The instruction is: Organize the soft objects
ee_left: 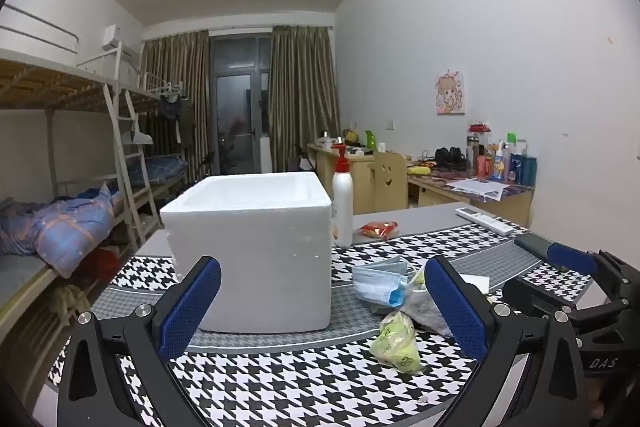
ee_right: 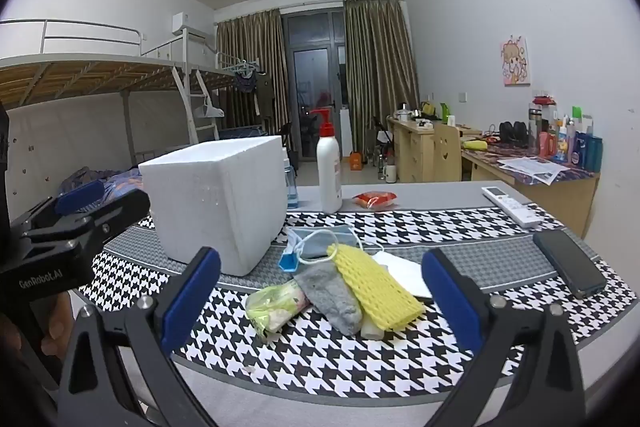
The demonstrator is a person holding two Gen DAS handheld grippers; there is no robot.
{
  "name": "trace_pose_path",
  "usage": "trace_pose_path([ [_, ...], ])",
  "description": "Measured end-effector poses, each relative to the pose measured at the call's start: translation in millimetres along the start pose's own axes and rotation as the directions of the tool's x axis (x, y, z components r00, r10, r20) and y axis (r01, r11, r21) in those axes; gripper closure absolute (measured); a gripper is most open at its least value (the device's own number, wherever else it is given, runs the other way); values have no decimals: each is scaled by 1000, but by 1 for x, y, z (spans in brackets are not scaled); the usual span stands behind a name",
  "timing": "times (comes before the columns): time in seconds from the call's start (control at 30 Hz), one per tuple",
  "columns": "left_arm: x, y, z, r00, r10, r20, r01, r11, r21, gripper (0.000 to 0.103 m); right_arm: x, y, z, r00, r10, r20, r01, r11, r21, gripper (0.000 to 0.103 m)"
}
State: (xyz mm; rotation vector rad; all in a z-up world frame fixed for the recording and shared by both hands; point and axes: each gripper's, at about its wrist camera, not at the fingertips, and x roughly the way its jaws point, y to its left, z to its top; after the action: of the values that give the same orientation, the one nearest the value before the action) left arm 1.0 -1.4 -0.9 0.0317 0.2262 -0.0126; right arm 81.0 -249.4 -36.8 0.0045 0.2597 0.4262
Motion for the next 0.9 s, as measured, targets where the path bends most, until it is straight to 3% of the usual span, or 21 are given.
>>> trace_pose_path([
  [0.2,7,-4,-1,999,-2,-40,2,1000,4,1,-2,0,0,1000,-2,0,2,1000,3,1],
  [0.23,2,1,4,1000,8,-2,-8,1000,-3,1,-2,0,0,1000,-2,-1,2,1000,3,1],
  [0.43,-2,3,-1,999,27,18,-27,999,-21,1,-4,-3,0,1000,1,1,-1,1000,7,1],
  [0.9,-1,3,-2,999,42,1,-42,999,0,1,-4,-3,1,1000,-6,5,6,1000,4,1],
])
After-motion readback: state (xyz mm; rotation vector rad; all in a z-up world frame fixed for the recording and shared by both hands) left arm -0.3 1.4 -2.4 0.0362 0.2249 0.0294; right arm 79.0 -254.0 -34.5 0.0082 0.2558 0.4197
